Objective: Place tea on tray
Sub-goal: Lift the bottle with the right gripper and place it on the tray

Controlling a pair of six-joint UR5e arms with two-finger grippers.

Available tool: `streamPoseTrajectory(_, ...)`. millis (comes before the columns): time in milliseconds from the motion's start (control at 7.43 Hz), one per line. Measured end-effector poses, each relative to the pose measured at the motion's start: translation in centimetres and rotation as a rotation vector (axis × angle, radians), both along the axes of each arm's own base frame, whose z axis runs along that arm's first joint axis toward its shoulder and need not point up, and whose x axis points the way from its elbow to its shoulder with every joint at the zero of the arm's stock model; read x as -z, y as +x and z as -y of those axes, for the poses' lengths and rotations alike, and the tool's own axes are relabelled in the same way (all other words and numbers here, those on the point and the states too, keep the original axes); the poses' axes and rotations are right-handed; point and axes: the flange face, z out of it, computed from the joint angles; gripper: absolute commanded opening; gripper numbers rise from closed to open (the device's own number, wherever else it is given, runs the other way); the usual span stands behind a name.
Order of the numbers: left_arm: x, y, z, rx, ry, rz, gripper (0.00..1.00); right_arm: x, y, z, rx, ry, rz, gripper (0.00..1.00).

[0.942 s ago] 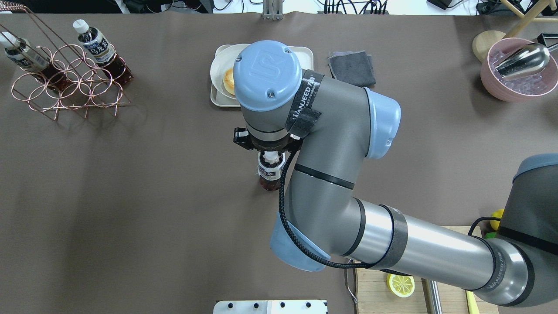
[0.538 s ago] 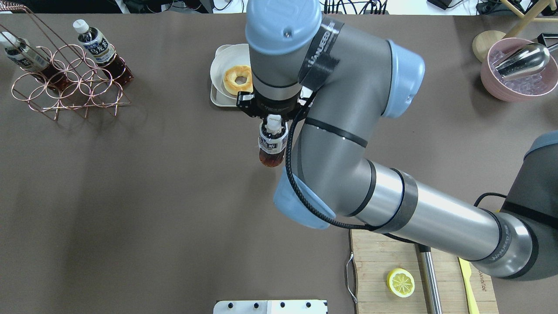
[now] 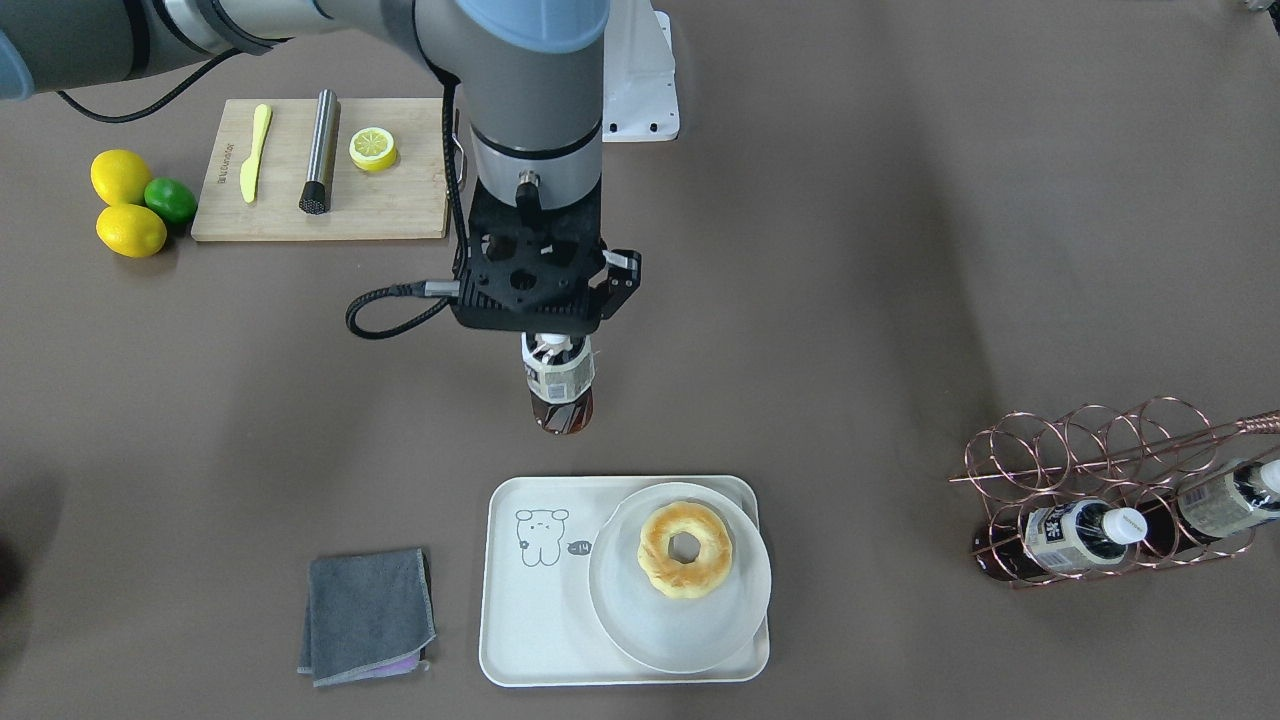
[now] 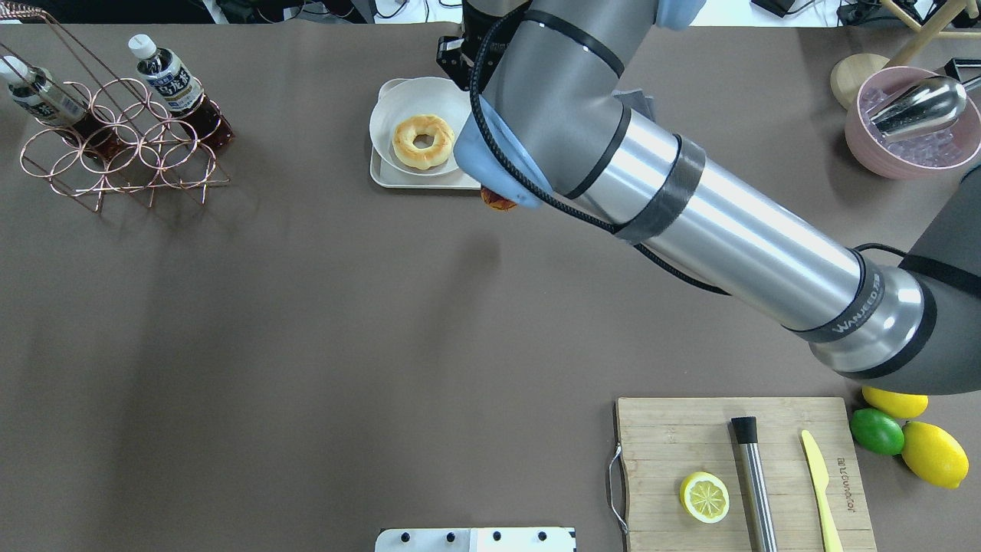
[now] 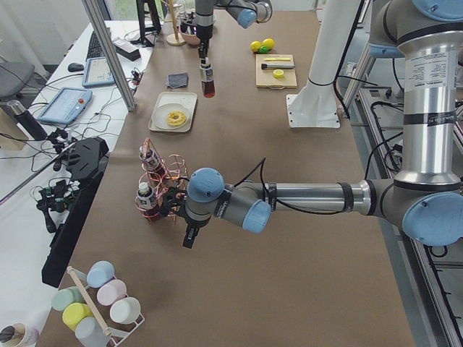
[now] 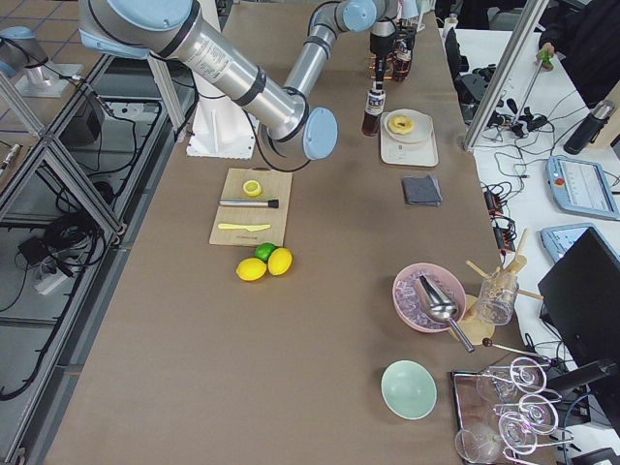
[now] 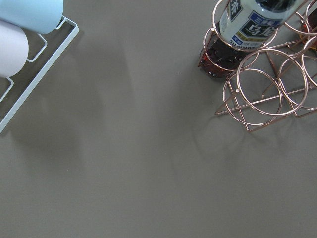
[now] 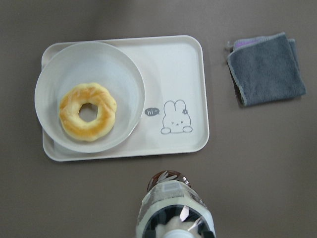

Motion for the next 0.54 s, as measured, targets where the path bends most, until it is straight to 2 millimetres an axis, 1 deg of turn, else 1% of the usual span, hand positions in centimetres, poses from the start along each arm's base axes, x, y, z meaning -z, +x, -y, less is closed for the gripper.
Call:
streamPoseTrajectory(269, 0.0, 0.0, 0.0, 0.0, -0.001, 0.001, 0.98, -1.8, 0.6, 6.7, -0.012, 0.008, 0.008, 0.0)
streamPoseTrajectory(404, 0.0, 0.0, 0.0, 0.001, -0.002, 0.001, 0.98, -2.8, 0.6, 9.5, -0.025, 0.009, 0.013, 0.0)
streamPoseTrajectory(538, 0.0, 0.0, 0.0, 0.001, -0.002, 0.001, 0.98, -3.8, 0.4, 11.3, -0.035, 0.008, 0.012, 0.0)
